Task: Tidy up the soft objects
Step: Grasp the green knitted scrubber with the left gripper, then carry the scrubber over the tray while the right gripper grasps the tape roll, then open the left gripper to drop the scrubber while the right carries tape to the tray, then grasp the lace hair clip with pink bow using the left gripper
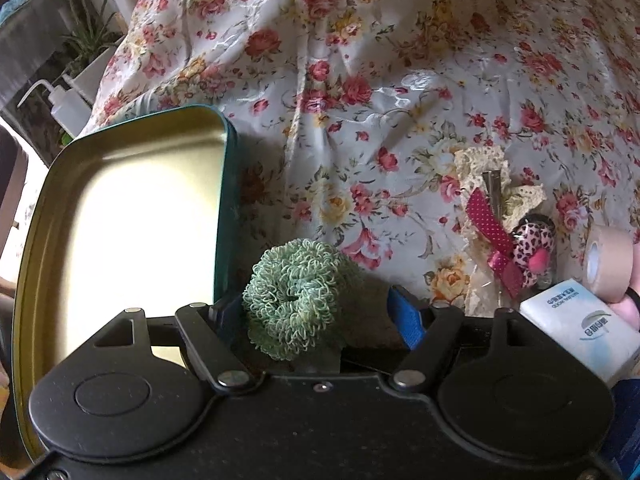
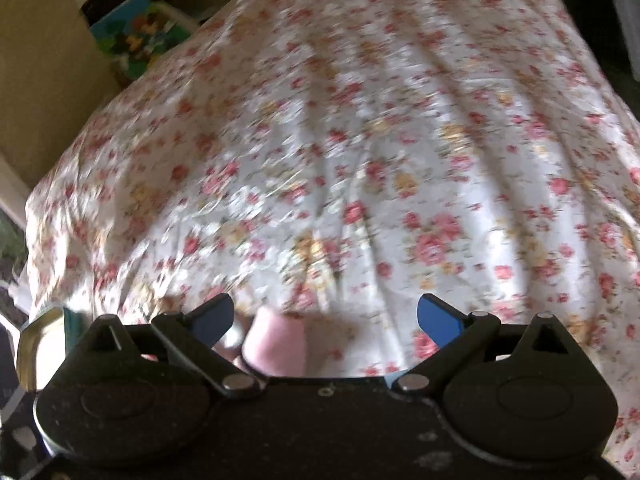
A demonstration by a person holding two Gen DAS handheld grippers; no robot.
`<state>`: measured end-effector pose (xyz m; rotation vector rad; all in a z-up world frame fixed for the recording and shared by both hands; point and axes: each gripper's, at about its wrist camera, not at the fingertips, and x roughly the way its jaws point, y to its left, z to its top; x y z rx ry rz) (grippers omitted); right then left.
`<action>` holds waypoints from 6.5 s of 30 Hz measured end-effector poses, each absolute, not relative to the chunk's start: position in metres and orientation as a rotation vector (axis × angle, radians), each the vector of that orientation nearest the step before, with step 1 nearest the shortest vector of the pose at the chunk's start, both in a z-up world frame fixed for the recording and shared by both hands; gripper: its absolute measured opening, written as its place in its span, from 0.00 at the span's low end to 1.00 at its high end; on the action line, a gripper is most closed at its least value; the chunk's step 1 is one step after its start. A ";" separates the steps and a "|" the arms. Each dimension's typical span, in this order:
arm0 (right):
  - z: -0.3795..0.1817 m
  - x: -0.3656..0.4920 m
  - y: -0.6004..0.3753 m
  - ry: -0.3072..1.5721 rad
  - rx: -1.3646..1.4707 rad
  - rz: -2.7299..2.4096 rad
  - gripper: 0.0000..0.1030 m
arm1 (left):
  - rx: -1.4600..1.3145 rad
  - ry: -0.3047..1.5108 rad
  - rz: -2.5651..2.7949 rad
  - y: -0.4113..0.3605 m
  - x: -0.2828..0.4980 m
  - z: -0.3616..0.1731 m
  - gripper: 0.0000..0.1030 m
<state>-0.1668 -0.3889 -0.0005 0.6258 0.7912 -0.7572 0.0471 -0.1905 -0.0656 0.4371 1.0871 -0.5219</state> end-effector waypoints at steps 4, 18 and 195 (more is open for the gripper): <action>-0.011 -0.144 -0.379 0.847 0.586 -0.714 0.96 | 0.435 1.078 -0.555 -0.188 0.048 -0.064 0.52; -0.027 -0.128 -0.388 0.832 0.639 -0.671 0.88 | 0.303 1.027 -0.680 -0.168 0.037 -0.009 0.50; -0.007 -0.146 -0.384 0.727 0.549 -0.614 0.63 | 0.134 1.237 -0.610 -0.251 0.051 -0.058 0.48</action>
